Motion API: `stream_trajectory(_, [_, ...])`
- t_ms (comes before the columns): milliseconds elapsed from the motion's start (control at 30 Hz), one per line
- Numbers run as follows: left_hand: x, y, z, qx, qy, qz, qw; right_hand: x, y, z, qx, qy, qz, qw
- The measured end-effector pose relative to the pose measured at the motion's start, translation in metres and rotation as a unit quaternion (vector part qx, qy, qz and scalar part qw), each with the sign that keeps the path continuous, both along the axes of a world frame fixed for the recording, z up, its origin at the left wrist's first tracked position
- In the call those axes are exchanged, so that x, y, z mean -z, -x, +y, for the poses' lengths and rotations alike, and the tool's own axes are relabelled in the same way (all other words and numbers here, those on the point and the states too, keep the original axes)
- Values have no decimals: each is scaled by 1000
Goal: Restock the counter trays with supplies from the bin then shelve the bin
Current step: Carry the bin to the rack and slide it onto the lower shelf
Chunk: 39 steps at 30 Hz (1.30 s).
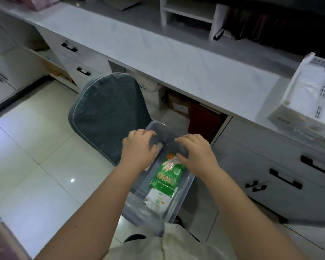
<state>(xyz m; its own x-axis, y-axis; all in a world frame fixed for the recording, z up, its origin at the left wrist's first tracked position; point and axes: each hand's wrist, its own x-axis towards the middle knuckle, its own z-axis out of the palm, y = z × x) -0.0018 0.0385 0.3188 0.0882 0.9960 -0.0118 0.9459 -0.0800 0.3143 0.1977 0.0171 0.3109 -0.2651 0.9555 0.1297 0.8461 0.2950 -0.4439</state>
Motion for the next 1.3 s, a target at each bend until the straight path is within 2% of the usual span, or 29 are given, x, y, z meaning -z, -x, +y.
stream_trajectory(167, [11, 11, 26, 62, 1, 6, 998, 8, 23, 20, 24, 3, -38, 999])
stream_trajectory(300, [29, 28, 48, 139, 25, 28, 990, 20, 43, 20, 84, 20, -69, 994])
stream_trajectory(567, [86, 84, 32, 295, 116, 13, 948, 69, 113, -64, 298, 108, 3, 948])
stream_trajectory(767, [134, 136, 6, 305, 225, 25, 925, 116, 155, -122, 364, 185, 62, 911])
stream_trajectory(833, [150, 148, 9, 275, 232, 14, 933, 136, 153, -127, 388, 191, 71, 899])
stream_trajectory(900, [169, 157, 17, 210, 219, -39, 952, 160, 143, -128, 421, 201, 69, 882])
stream_trajectory(967, [191, 164, 28, 114, 225, -113, 961, 189, 129, -127, 468, 230, 73, 850])
stream_trajectory(1000, [203, 167, 35, 63, 248, -161, 953, 203, 122, -127, 497, 247, 98, 826])
stream_trajectory(1100, [236, 177, 47, -85, 352, -283, 888, 236, 110, -135, 563, 277, 261, 734])
stream_trajectory(1233, [262, 191, 43, -104, 472, -290, 826, 268, 117, -166, 581, 307, 478, 583])
stream_trajectory(1300, [263, 191, 41, -119, 491, -315, 804, 271, 124, -173, 576, 308, 525, 545])
